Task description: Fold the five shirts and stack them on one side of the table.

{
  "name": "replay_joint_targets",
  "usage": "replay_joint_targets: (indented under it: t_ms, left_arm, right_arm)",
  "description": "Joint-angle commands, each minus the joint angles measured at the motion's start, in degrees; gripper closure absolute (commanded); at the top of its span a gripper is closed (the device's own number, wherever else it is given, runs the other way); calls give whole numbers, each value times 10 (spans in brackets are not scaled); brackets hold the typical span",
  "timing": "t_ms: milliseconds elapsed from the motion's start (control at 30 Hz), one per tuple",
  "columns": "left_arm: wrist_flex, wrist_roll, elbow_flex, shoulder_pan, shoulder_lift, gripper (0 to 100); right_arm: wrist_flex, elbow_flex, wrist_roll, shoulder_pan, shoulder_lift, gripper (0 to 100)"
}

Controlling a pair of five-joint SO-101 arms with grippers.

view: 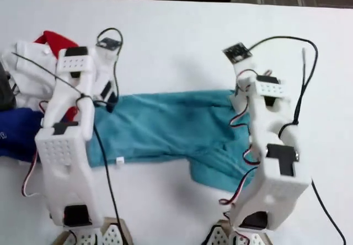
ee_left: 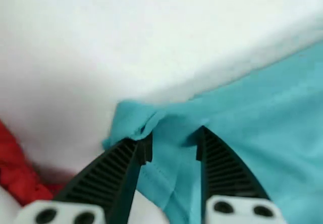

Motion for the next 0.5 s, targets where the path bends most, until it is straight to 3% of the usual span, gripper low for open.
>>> replay_joint_targets:
  t_ms: [0, 267, 467]
  left_arm:
    - [4, -23, -11, -40, 4, 835]
    - [45, -32, -28, -41, -8, 835]
    - [113, -32, -96, -32, -35, 835]
  right_arm:
    - [-9, -37, -1, 30, 9, 978]
    - [0, -59, -1, 29, 10, 978]
    - [93, -142, -1, 22, 9, 978]
